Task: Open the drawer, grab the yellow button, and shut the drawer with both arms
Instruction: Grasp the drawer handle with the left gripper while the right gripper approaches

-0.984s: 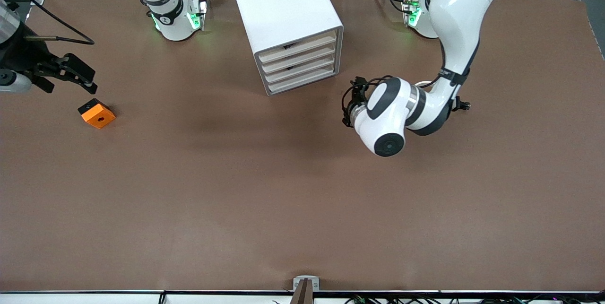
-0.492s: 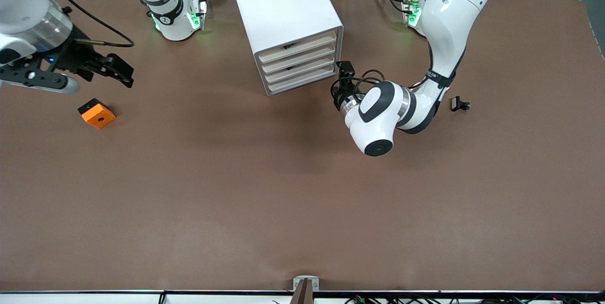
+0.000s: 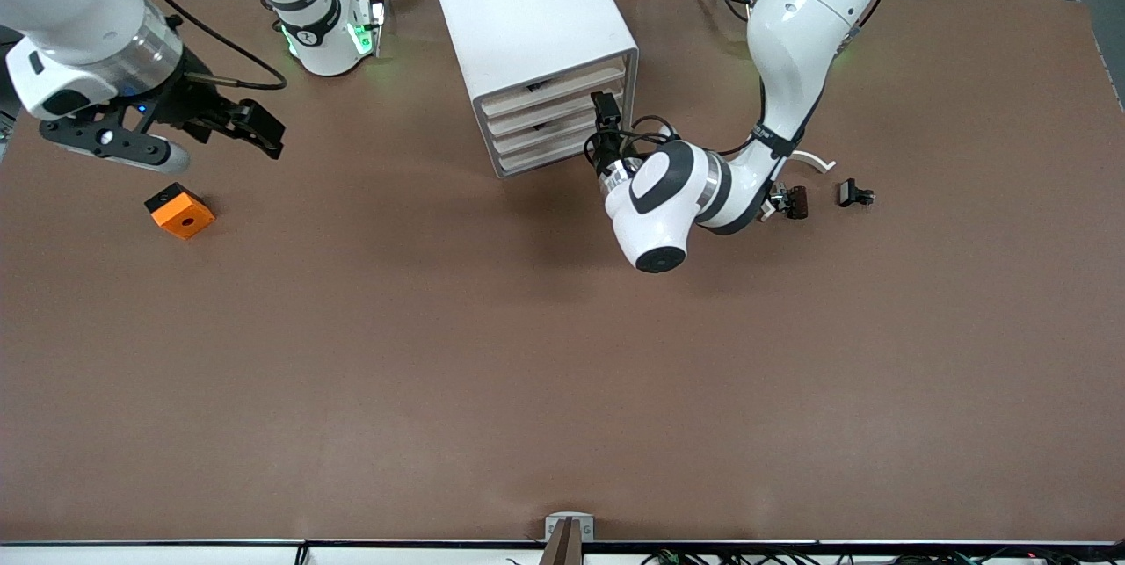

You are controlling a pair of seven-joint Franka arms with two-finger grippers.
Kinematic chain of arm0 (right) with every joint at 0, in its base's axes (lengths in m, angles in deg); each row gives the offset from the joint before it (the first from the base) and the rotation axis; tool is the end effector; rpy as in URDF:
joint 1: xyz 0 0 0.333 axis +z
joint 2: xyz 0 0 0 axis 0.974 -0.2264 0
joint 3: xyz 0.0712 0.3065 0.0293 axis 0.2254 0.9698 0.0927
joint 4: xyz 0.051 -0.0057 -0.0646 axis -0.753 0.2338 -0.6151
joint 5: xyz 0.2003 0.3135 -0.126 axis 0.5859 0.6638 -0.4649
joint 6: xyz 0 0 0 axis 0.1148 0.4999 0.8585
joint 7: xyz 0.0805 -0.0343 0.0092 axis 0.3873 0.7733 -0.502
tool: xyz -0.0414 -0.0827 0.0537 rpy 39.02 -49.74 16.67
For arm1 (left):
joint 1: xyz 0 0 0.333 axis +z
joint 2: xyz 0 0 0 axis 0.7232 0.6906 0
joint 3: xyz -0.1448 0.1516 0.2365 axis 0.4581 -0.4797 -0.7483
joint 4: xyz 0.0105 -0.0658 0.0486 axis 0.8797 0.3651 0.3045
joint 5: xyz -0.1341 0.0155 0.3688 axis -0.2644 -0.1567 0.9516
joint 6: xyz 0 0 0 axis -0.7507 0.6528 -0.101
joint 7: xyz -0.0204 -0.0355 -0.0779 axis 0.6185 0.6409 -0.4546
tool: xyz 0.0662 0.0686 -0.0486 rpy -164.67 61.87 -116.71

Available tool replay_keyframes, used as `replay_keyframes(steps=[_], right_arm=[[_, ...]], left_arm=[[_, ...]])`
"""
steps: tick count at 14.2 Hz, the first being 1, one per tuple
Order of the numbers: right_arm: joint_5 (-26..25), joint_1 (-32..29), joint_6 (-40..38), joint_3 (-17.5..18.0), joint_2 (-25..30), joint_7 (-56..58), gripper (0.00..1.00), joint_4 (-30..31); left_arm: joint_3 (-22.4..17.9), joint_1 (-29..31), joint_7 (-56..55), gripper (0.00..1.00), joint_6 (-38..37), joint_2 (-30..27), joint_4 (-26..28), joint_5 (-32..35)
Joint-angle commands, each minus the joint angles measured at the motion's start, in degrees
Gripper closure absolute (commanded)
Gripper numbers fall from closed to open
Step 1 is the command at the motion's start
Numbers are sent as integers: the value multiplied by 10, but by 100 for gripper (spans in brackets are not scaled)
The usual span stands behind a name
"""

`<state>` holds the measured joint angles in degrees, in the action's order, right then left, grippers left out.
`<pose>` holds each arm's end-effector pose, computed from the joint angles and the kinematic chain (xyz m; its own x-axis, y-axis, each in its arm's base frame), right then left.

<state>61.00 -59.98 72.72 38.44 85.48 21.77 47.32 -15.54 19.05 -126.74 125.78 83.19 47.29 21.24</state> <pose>0.5177 0.1623 0.6245 0.9597 -0.2748 -0.0589 -0.2741 -0.9615 0.0212 0.4419 -0.4394 0.2388 -0.2207 0.9741 -0.0495 0.3681 0.0362 -0.9291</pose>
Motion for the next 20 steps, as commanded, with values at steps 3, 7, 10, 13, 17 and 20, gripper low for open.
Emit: replay_keyframes(steps=[3, 7, 10, 13, 17, 20], right_arm=[[5, 66, 0, -4, -4, -126, 0, 1], [8, 87, 2, -4, -11, -165, 0, -1], [9, 93, 5, -4, -17, -175, 0, -4], [9, 96, 9, -4, -19, -178, 0, -5], [9, 101, 15, -4, -22, -178, 0, -5], [10, 114, 18, -4, -25, -205, 0, -5]], left_arm=[[-3, 4, -23, 12, -22, 1, -14, -41], [-3, 1, -24, 28, -26, 0, -18, -75], [-2, -7, -25, 40, -26, 0, -18, -89], [-2, -14, -24, 53, -26, 3, -18, -90], [-2, -20, -24, 56, -26, 4, -18, -105], [-2, -35, -25, 71, -26, 6, -17, -106]])
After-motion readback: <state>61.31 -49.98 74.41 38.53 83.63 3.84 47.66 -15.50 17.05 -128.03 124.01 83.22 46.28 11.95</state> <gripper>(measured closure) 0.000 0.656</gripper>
